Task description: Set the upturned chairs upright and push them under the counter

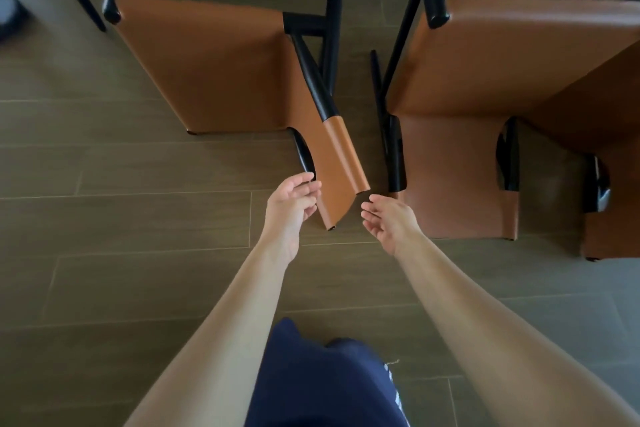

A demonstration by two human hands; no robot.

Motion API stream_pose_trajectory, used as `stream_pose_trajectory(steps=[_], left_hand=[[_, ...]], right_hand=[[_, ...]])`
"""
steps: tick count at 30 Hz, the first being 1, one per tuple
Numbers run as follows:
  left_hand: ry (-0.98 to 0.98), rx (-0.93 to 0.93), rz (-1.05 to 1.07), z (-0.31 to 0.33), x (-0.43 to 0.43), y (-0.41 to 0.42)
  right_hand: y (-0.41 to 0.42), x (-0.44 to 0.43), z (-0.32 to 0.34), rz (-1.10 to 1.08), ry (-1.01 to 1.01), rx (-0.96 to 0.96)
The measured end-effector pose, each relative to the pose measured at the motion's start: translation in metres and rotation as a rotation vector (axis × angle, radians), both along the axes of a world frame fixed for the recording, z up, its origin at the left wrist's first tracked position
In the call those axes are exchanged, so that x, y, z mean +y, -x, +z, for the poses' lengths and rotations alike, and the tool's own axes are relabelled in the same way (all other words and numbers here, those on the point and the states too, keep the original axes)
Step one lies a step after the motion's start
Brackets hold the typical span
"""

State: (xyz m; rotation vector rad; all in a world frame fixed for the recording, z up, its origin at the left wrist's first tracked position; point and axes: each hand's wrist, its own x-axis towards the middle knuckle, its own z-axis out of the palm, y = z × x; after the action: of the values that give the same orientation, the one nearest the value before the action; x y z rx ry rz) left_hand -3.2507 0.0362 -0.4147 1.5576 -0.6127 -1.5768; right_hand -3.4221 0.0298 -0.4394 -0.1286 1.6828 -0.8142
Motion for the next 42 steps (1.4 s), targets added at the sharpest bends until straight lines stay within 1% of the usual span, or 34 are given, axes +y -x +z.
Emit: stream_pose_trajectory(steps=[4, 8, 12, 15, 18, 21, 23, 26, 29, 32, 36, 42], left_hand=[[0.020, -0.072, -0.088, -0.084, -0.016, 0.008], [-0.012, -0.073, -0.067, -0.156, -0.028, 0.017], [-0.049, -0.125, -0.109, -0.217, -0.039, 0.025], [-0.078, -0.177, -0.173, -0.256, -0.048, 0.032], [-0.089, -0.198, -0.261, -0.285, -0.048, 0.043], [-0.083, -0.262, -0.373, -0.301, -0.043, 0.052], [-0.073, -0.285, -0.420, -0.310, -0.040, 0.058], [-0.061, -0.333, -0.389, -0.318, -0.036, 0.063], [-0.013, -0.420, -0.340, -0.323, -0.034, 0.064], [0.038, -0.492, -0.295, -0.315, -0.033, 0.064], [0.064, -0.652, -0.292, -0.292, -0.031, 0.061], [0.047, -0.661, -0.184, -0.255, -0.007, 0.047]], right_hand=[[-0.005, -0.019, -0.077, -0.009, 0.029, -0.002], [-0.002, -0.023, -0.150, 0.051, 0.032, 0.067], [0.002, -0.023, -0.207, 0.246, 0.142, 0.149], [0.002, -0.030, -0.232, 0.422, 0.263, 0.249], [-0.003, -0.034, -0.252, 0.528, 0.339, 0.333], [-0.008, -0.038, -0.261, 0.607, 0.377, 0.508], [-0.011, -0.042, -0.259, 0.639, 0.367, 0.614], [-0.016, -0.045, -0.254, 0.689, 0.339, 0.704], [-0.021, -0.047, -0.246, 0.721, 0.360, 0.715], [-0.025, -0.050, -0.231, 0.757, 0.384, 0.726], [-0.034, -0.044, -0.212, 0.781, 0.367, 0.656], [-0.054, -0.029, -0.174, 0.795, 0.358, 0.618]])
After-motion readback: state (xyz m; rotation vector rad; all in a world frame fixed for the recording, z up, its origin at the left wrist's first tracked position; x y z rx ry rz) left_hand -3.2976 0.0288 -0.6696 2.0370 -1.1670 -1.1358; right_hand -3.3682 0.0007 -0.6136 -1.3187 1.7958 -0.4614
